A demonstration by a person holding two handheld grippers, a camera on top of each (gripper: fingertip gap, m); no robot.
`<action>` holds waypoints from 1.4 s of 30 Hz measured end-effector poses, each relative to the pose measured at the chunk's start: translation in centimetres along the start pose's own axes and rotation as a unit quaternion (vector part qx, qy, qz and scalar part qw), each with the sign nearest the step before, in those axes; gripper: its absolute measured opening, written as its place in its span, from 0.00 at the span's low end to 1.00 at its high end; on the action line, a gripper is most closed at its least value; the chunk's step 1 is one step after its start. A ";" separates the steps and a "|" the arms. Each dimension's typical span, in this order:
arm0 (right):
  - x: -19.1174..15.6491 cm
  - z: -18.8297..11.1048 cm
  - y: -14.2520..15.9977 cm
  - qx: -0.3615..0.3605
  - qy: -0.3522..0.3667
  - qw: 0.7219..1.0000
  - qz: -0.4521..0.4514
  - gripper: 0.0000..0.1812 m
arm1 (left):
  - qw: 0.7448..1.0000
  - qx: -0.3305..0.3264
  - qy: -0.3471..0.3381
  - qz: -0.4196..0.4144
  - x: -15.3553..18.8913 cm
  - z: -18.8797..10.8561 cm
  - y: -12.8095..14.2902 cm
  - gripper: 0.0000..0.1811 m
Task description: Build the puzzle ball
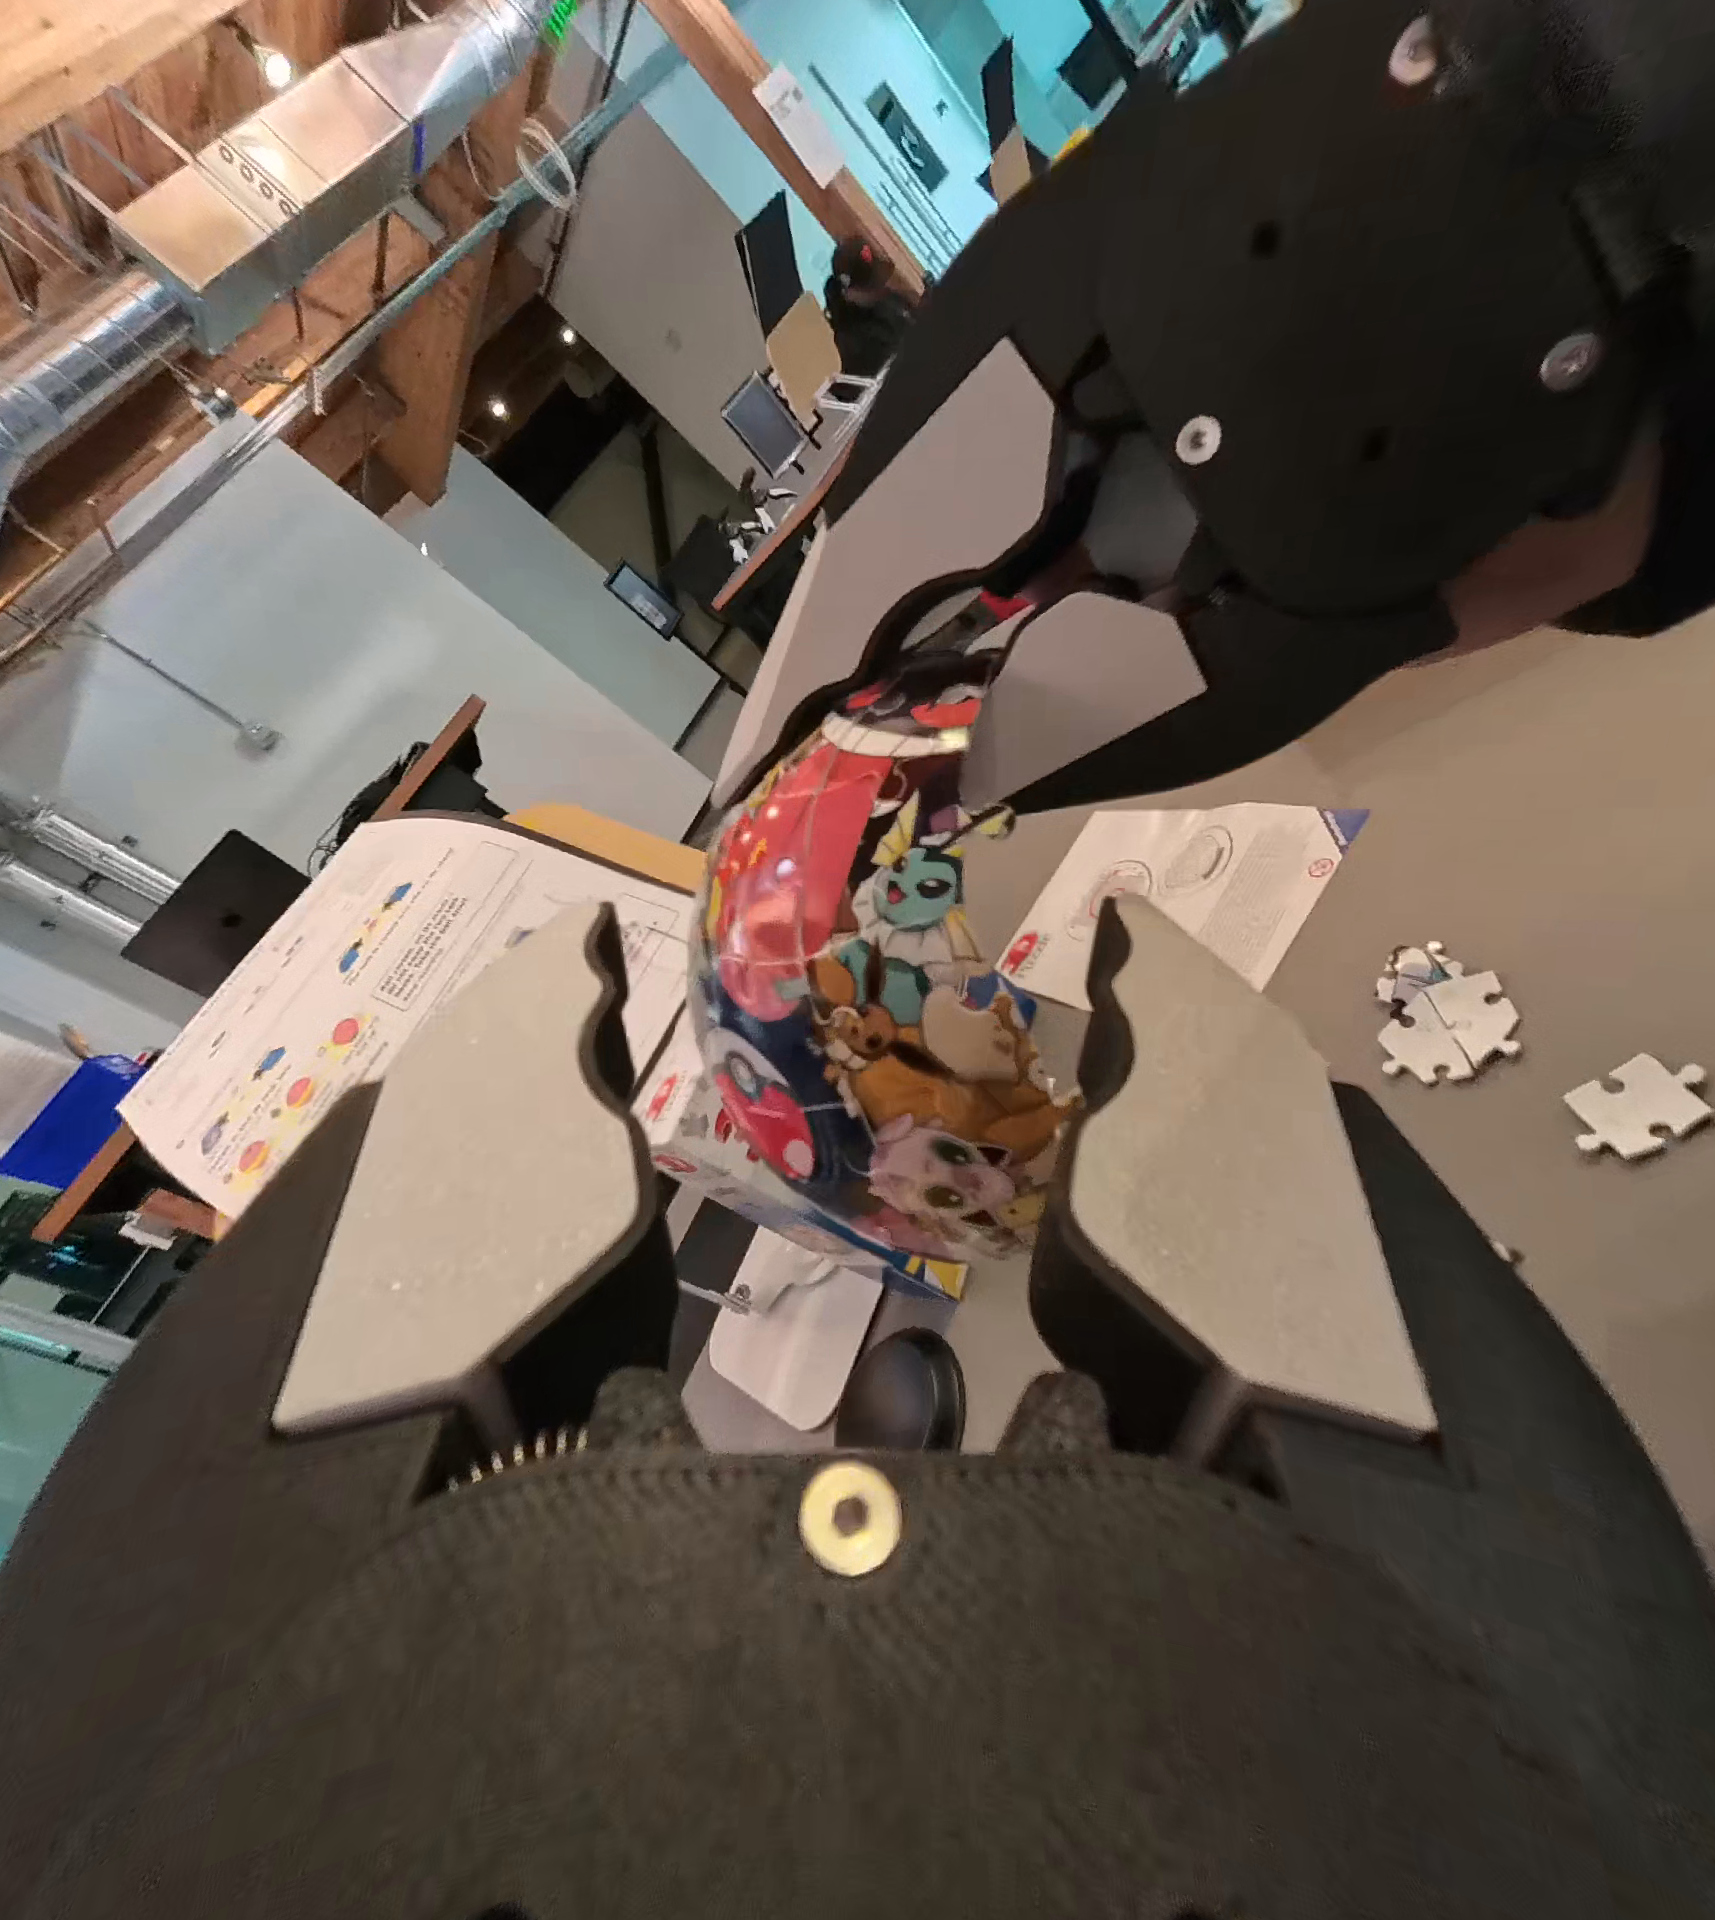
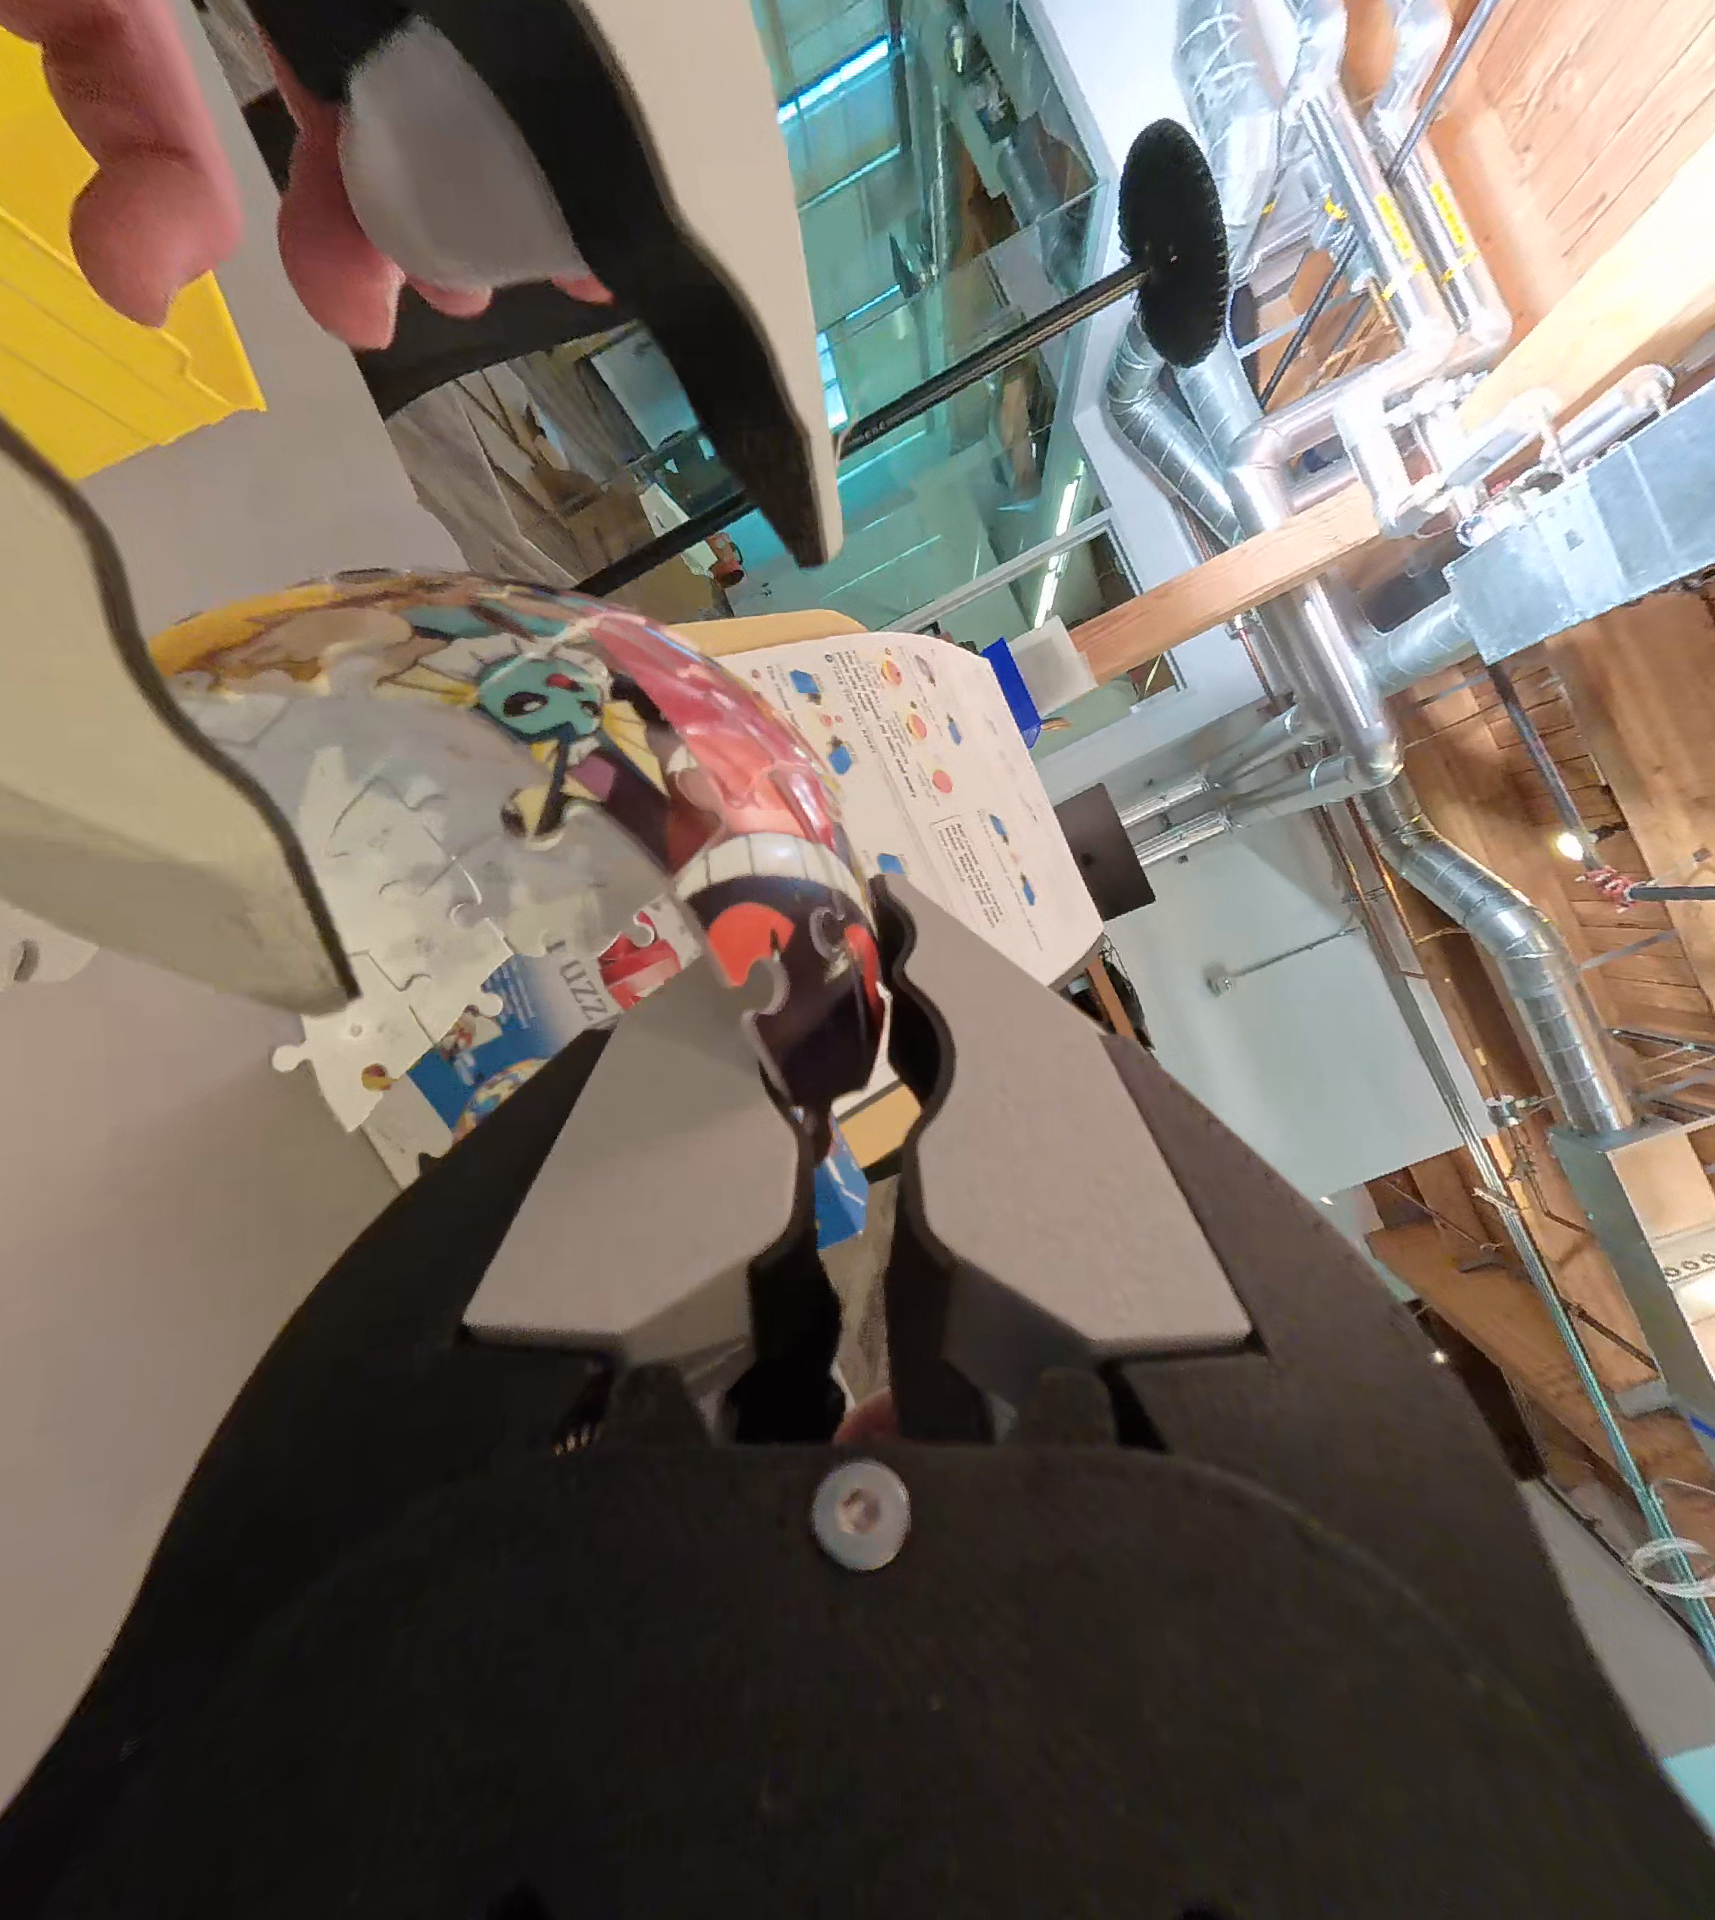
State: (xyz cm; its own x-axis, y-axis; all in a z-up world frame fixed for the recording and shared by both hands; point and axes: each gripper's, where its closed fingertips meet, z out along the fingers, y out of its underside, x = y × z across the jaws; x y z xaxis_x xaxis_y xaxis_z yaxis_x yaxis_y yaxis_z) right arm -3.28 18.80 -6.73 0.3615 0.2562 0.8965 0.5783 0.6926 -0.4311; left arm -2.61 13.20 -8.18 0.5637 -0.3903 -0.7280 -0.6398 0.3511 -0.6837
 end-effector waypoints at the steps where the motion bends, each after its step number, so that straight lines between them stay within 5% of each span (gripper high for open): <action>1: -0.1 0.1 0.0 -0.001 0.004 1.000 0.001 0.02 | 1.000 0.003 0.004 -0.004 0.0 0.0 0.2 0.47; 6: -0.5 0.3 -0.1 0.018 0.013 1.000 0.021 0.02 | 0.985 0.026 0.101 -0.137 -0.3 -0.9 1.4 0.56; 10: -1.8 0.1 -1.4 0.058 -0.004 0.998 0.019 0.02 | 0.924 0.034 0.233 -0.301 0.0 -2.3 2.5 0.70; 14: -3.6 0.1 -2.9 0.089 -0.027 0.996 0.019 0.02 | 0.885 0.033 0.310 -0.347 1.9 -3.0 3.2 0.79; 30: -10.8 4.1 -0.9 0.087 -0.130 0.983 0.091 0.02 | 0.819 -0.026 0.313 -0.480 2.9 -2.7 13.4 0.74; 35: -14.8 5.4 1.3 0.049 -0.226 0.971 0.062 0.02 | 0.816 -0.059 0.317 -0.480 4.3 -2.6 15.6 0.76; 42: -18.0 5.5 1.7 0.077 -0.273 0.959 -0.004 0.03 | 0.815 -0.084 0.326 -0.471 6.9 -2.1 17.8 0.74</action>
State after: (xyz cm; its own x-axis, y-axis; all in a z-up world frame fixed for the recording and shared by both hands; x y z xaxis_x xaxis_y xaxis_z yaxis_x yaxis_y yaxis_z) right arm -12.83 19.04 -23.05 -0.1041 0.5356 0.8380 0.4494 0.7770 -0.4408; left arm -11.19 14.92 -25.28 0.4837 -0.8080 0.3363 -0.1764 -0.4664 -0.8668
